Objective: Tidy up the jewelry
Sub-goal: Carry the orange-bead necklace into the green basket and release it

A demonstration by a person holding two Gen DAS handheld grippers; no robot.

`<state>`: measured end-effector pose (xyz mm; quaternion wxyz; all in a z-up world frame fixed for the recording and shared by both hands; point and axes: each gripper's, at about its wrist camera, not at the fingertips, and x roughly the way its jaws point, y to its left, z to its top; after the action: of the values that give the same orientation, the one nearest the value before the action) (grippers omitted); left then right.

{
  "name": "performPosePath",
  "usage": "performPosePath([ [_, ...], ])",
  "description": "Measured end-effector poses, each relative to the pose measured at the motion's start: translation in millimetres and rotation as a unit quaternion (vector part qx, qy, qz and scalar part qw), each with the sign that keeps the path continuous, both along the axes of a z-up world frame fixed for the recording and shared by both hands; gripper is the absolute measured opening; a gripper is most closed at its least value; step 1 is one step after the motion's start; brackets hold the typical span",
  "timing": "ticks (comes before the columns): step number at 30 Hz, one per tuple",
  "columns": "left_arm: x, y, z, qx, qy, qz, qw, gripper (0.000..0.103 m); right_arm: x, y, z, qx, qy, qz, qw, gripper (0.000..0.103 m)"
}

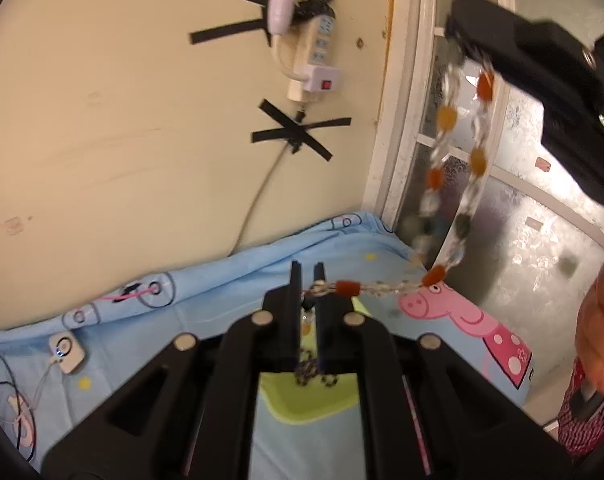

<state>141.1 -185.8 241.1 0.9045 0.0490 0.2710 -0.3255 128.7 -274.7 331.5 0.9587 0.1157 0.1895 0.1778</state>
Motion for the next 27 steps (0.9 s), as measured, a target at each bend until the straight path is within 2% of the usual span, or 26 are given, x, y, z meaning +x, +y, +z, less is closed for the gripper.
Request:
performPosePath([
  [5,14,-28,-17,0.014,0.018,-0.007,0.9997,0.005,6,-32,-28,0.018,0.022,-0.024,0.999,0.0],
  [10,33,-43,-47,0.025,0.052,-0.003,0.9983,0.005,9,-59,-59,0.035,0.058,-0.041,0.997,0.0],
  [15,39,-49,-82,0.036,0.09,-0.005,0.9953,0.005,14,-76,-110,0.051,0.107,-0.052,0.992,0.0],
  [21,35,-47,-124,0.054,0.136,-0.014,0.9891,0.005,6,-73,-173,0.072,0.159,-0.048,0.983,0.0],
  [22,34,-46,-134,0.067,0.147,-0.013,0.9868,0.006,5,-71,-184,0.076,0.171,-0.044,0.981,0.0],
  [24,32,-42,-147,0.09,0.165,-0.002,0.9822,0.025,4,-67,-201,0.081,0.189,-0.041,0.978,0.0],
  [27,30,-26,-153,0.09,0.184,0.013,0.9788,0.031,9,-61,-216,0.092,0.22,-0.031,0.971,0.0],
])
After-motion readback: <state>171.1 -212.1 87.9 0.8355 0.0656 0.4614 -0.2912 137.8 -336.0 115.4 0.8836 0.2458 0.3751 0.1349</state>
